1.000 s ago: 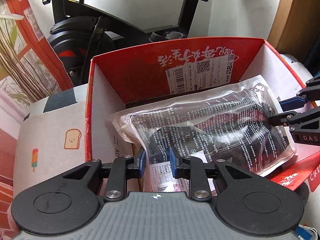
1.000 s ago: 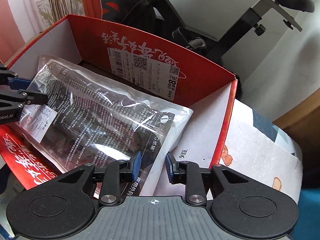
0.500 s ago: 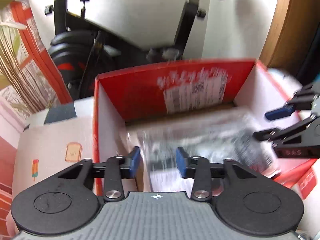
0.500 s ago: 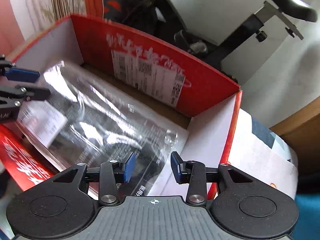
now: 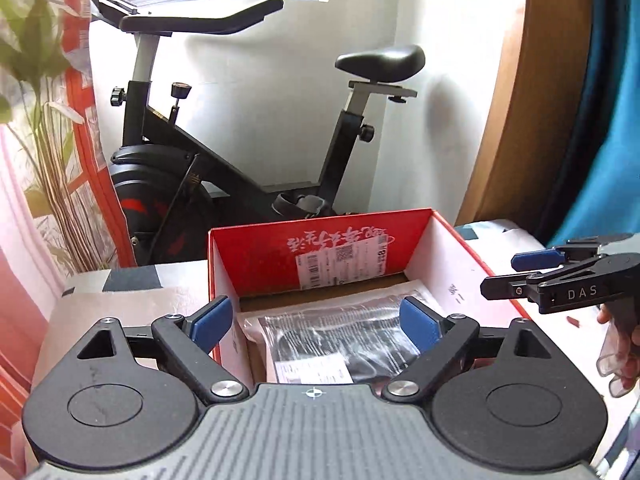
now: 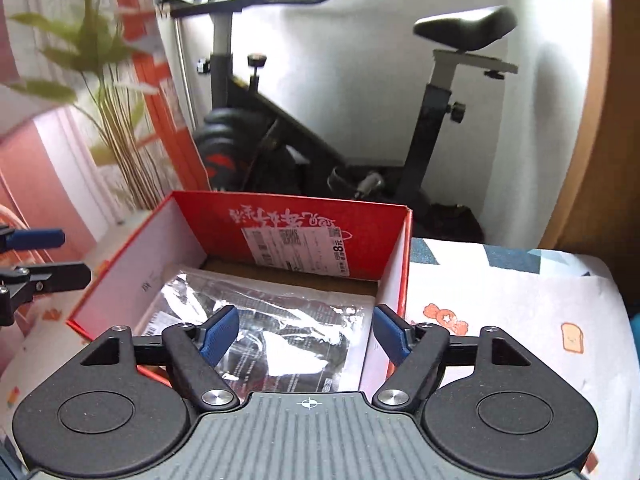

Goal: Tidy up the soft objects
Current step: 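Move the left tool to the green knit pouch and close on it, then lift the green pouch with the left tool and carry it over the box, then open the left tool to drop the green pouch into the box, then lower the left tool to the blue-and-white packet and close on it, then lift the blue-and-white packet with the left tool over the box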

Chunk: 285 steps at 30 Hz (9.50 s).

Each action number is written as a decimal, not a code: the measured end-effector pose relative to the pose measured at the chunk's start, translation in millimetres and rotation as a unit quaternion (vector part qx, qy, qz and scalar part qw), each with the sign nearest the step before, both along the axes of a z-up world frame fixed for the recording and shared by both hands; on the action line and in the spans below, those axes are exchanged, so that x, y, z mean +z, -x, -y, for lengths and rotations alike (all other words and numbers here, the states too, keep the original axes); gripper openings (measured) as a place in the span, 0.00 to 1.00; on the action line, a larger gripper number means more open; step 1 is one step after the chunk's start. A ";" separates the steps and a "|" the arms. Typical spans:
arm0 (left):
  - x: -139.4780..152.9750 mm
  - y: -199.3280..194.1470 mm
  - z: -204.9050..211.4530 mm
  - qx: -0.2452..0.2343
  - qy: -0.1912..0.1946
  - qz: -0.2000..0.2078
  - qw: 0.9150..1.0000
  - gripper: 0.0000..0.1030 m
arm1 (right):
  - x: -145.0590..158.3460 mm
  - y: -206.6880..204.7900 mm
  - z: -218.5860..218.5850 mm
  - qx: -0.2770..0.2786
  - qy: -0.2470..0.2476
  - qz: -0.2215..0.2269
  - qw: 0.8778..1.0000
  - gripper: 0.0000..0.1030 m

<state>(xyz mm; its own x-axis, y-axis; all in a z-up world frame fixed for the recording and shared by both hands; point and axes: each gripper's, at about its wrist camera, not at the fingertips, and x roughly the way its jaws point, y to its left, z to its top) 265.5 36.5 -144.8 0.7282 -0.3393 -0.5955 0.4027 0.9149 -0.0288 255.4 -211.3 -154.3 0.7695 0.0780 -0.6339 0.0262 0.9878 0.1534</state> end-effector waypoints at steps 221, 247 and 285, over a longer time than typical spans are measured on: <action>-120.8 32.9 -25.5 0.000 0.058 -0.190 0.980 0.42 | -123.2 46.3 -44.4 0.067 -0.138 -0.098 0.983 0.45; -94.5 59.1 -44.2 -0.005 0.087 -0.143 0.986 0.28 | -77.0 69.0 -69.1 0.127 -0.063 -0.024 0.990 0.25; -13.8 -48.7 -16.8 0.006 0.054 -0.029 0.998 0.28 | 14.4 -50.4 -76.4 0.204 0.105 0.061 0.971 0.25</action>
